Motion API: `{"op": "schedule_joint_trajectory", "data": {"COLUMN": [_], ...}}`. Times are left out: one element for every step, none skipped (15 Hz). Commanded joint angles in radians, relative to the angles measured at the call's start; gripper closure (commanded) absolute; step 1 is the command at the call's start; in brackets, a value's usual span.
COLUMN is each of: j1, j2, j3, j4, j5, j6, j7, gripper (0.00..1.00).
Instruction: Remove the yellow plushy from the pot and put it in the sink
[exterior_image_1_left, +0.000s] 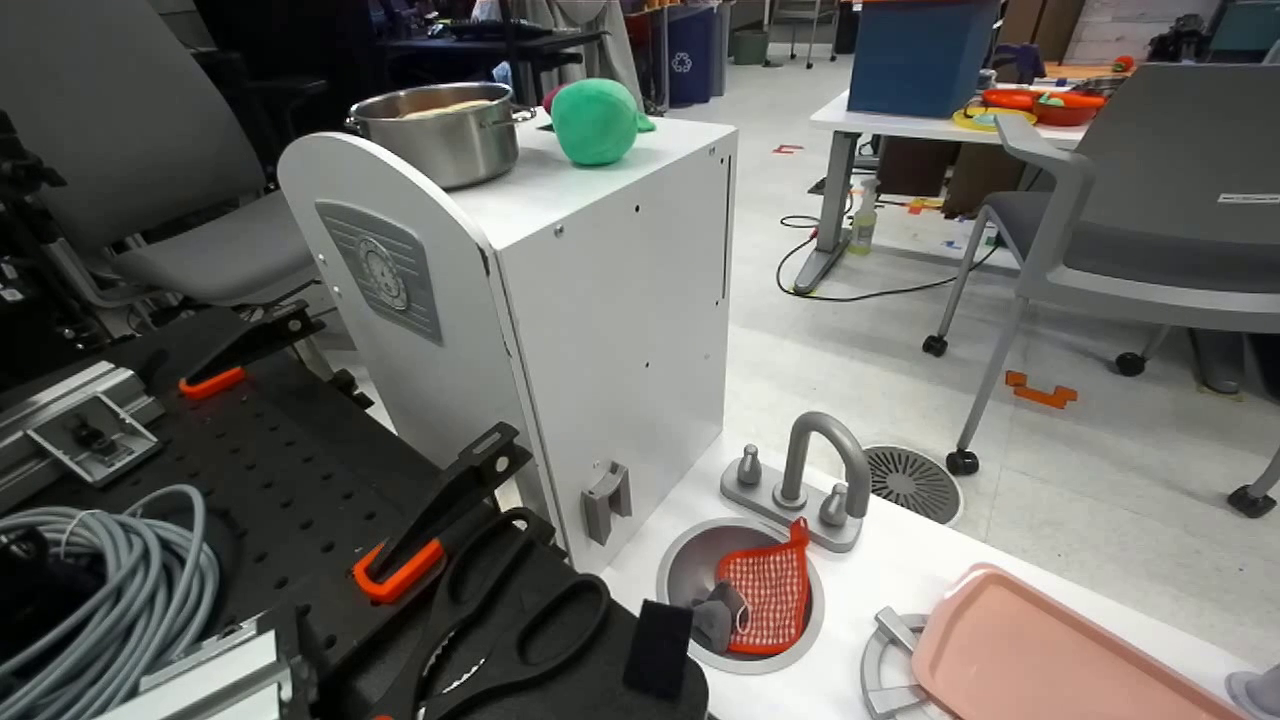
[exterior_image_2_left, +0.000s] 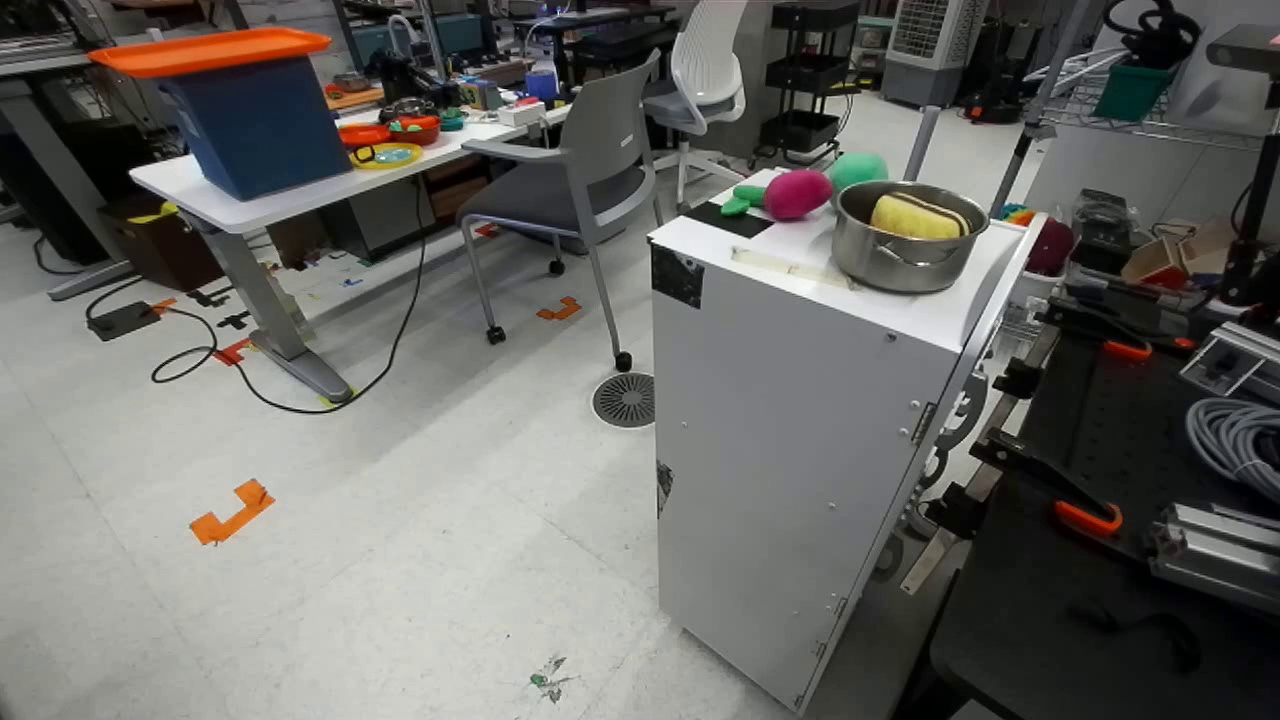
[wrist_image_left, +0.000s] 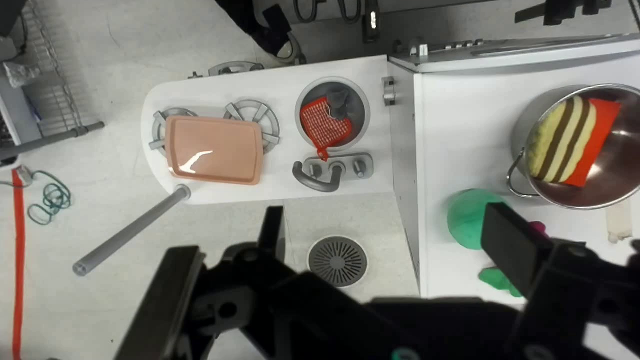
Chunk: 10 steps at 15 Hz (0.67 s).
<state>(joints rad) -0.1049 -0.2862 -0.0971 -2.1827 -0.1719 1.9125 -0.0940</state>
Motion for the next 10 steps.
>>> {"op": "schedule_joint_trajectory", "data": {"j1": [0.031,0.019,0.023,0.023,0.022,0.022,0.022,0.022,0.016,0.013], "j2": [-0.054,-0.013,-0.018,-0.017,-0.015,-0.013,-0.012,-0.012,-0.011,-0.008], "j3": [-0.007,0.001,0.001,0.001,0.001,0.000,0.000,0.000,-0.007,-0.025], "j4": [-0.035,-0.012,-0.016,-0.016,-0.016,-0.017,-0.017,-0.017,-0.013,-0.007], "j5": [0.053,0.018,0.021,0.021,0.021,0.021,0.021,0.021,0.022,0.046], "j6": [-0.010,0.000,0.000,0.000,0.000,0.000,0.000,0.000,-0.007,-0.016], "j7": [-0.078,-0.030,-0.033,-0.032,-0.032,-0.032,-0.032,-0.032,-0.035,-0.061], "gripper": [0.00,0.00,0.00,0.00,0.00,0.00,0.00,0.00,0.00,0.00]}}
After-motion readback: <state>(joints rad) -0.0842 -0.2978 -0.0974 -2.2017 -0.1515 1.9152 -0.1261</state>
